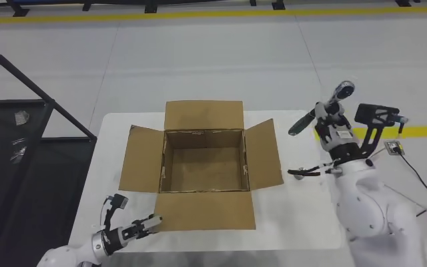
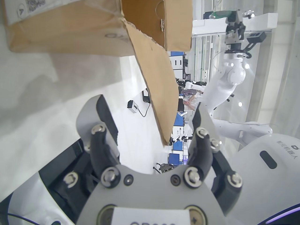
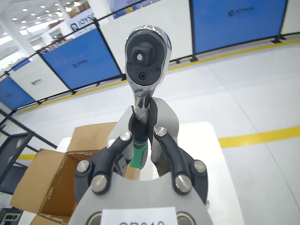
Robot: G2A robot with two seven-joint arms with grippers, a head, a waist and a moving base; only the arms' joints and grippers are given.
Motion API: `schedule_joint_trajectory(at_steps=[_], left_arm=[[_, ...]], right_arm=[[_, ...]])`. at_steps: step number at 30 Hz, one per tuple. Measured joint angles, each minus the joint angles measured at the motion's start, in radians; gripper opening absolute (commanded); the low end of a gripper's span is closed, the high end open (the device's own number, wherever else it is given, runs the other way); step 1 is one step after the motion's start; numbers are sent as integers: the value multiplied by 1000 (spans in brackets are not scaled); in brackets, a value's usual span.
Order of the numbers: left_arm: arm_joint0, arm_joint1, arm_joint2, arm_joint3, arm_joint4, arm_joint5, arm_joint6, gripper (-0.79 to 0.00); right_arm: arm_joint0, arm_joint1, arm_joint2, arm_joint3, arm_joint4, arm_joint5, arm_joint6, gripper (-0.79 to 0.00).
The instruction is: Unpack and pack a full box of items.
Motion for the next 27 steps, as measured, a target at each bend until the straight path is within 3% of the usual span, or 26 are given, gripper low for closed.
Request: schedule_joint_trajectory(at_steps=[2, 14, 27], left_arm=[[2, 0, 5, -5, 1, -3, -1, -785], [10, 5, 1, 1, -30, -7, -52, -785], [26, 18, -24, 31, -79, -10, -177, -785]], right_arm=[[47, -4, -59, 31, -18, -43, 45, -785], [383, -52, -400, 317, -67, -287, 344, -785], [607, -149, -689, 598, -67, -372, 464, -785]])
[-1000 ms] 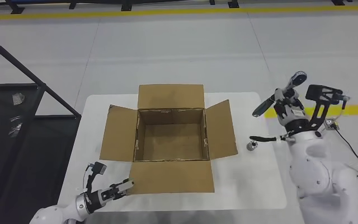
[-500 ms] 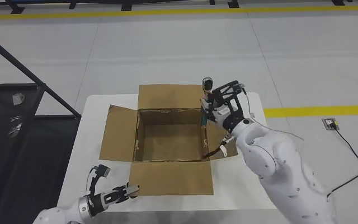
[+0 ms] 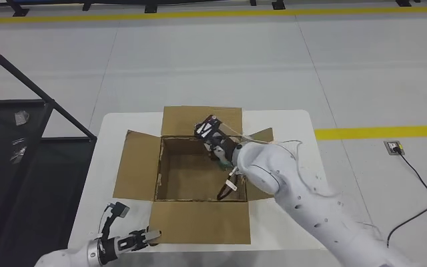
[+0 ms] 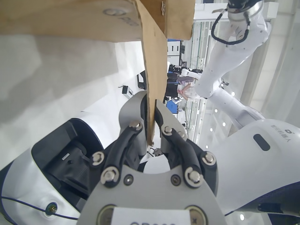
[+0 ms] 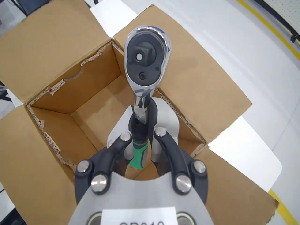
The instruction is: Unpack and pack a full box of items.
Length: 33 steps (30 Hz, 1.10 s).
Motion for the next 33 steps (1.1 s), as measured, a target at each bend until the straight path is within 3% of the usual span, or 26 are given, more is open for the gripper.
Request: schedule_joint_trajectory(at_steps=[9, 10, 12, 13, 14, 15, 16, 29, 30, 31, 32, 33], left_arm=[[-4, 8, -7, 13, -10, 11, -58, -785], [-5, 9, -6, 15, -10, 13, -62, -714], [-8, 10, -4, 16, -8, 14, -66, -456], [-9, 10, -3, 17, -7, 14, -67, -268], [-9, 10, -3, 17, -7, 14, -67, -182], [-10, 11, -2, 18, -6, 14, -68, -43], [-10, 11, -2, 18, -6, 13, -68, 0], [-17, 16, 2, 20, -4, 19, -53, 0], [-17, 16, 3, 20, -3, 20, -51, 0], [-18, 16, 3, 20, 0, 22, -47, 0], [-18, 16, 4, 19, 1, 23, -45, 0], [-19, 17, 4, 18, 3, 23, -43, 0]], right_arm=[[92, -98, -173, 215, -1, -3, 10, -785], [101, -114, -196, 250, -4, 2, 10, -785], [114, -139, -227, 306, -5, 9, 4, -785], [124, -156, -244, 346, -2, 13, -3, -785], [131, -169, -254, 377, 4, 14, -8, -785], [138, -182, -262, 407, 15, 11, -12, -785], [148, -199, -270, 448, 32, 2, -18, -785], [210, -363, -334, 827, 112, -62, -79, -785], [213, -372, -336, 847, 114, -67, -83, -702], [216, -385, -339, 871, 115, -71, -87, -539], [220, -393, -340, 888, 116, -74, -91, -462], [223, -401, -340, 904, 117, -77, -95, -449]])
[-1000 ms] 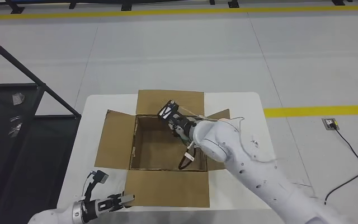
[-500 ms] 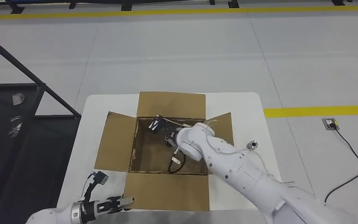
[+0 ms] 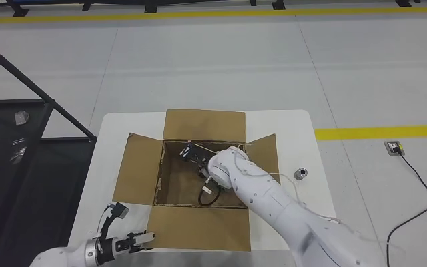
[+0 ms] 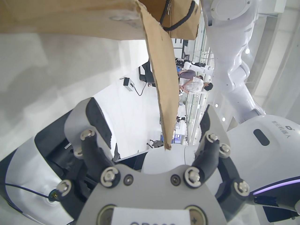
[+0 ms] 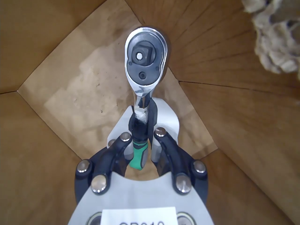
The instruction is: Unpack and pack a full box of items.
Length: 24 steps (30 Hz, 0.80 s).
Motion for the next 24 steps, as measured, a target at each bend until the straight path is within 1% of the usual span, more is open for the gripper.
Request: schedule_joint_trajectory(at_steps=[2, 7, 13, 18, 24], left_arm=[[0, 1, 1, -3, 3, 2, 4, 0], [-1, 2, 7, -11, 14, 12, 16, 0], [1, 3, 11, -20, 33, 14, 31, 0], [4, 6, 2, -21, 33, 13, 40, 0], [-6, 11, -25, -12, 12, 17, 44, 0]], right_arm=[[8, -16, 1, 35, 4, -9, -9, -462], [27, -45, 13, 103, 16, -33, -39, -453], [44, -60, 31, 156, 21, -67, -67, -453], [57, -47, 66, 181, 52, -161, -88, -437], [48, 2, 117, 168, 74, -307, -153, -434]])
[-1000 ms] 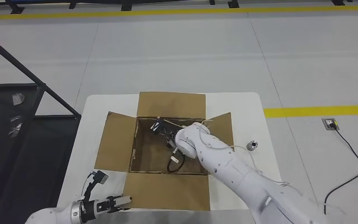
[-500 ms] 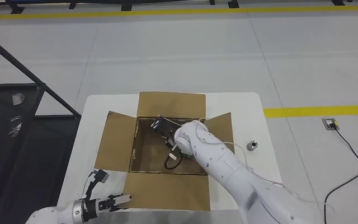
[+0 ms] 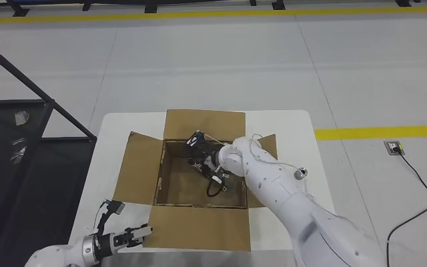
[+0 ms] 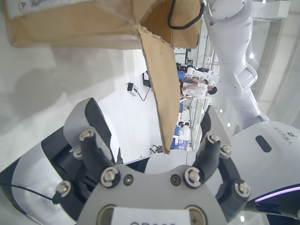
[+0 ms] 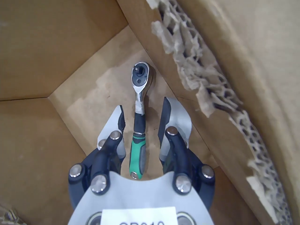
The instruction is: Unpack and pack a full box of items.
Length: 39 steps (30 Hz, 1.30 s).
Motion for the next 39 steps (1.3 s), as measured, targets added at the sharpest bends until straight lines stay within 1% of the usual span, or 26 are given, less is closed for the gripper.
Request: schedule_joint_trajectory(at_steps=[5, 8, 12, 14, 15, 17, 18, 19, 20, 21, 22, 24, 25, 27, 28, 32, 36, 39], left_arm=[[0, 4, -12, -6, 8, 6, -1, 0], [2, 5, -12, -11, 14, 9, 5, 0], [5, 6, -11, -15, 20, 13, 14, 0], [6, 6, -11, -17, 22, 15, 18, 0], [7, 6, -11, -18, 23, 16, 20, 0], [9, 7, -12, -20, 23, 16, 24, 0], [10, 7, -12, -21, 22, 15, 26, 0], [12, 7, -13, -22, 23, 14, 29, 0], [14, 7, -14, -23, 23, 13, 31, 0], [16, 8, -15, -25, 23, 12, 33, 0], [20, 8, -17, -27, 22, 9, 35, 0], [27, 9, -23, -29, 19, 5, 37, 0], [31, 9, -27, -29, 15, 3, 39, 0], [37, 10, -32, -29, 12, 0, 42, 0], [40, 11, -34, -29, 10, -1, 43, 0], [48, 11, -37, -32, 8, -4, 45, 0], [52, 12, -39, -34, 5, -5, 49, 0], [54, 13, -44, -33, 1, -5, 55, 0]], right_arm=[[-35, 61, 44, -90, -20, -92, -40, -425], [-75, 110, 82, -194, -45, -119, -48, -425], [-168, 190, 162, -411, -95, -112, -12, -422], [-247, 239, 226, -575, -129, -94, 33, -406], [-287, 261, 259, -655, -145, -85, 56, -413], [-395, 308, 344, -851, -179, -66, 115, -413], [-444, 326, 383, -937, -191, -57, 137, -400], [-511, 347, 437, -1049, -207, -41, 159, -317], [-560, 361, 478, -1127, -218, -30, 169, -182], [-606, 373, 517, -1198, -224, -24, 176, -74], [-662, 387, 571, -1281, -227, -18, 176, -86], [-735, 404, 654, -1383, -230, -1, 157, -166], [-778, 412, 708, -1439, -231, 12, 139, -163], [-835, 423, 790, -1508, -233, 44, 107, -132], [-868, 429, 843, -1544, -235, 73, 90, -105], [-938, 440, 990, -1594, -257, 202, 80, 0], [-954, 447, 1079, -1543, -272, 313, 106, 0], [-943, 453, 1110, -1461, -264, 340, 167, 0]])
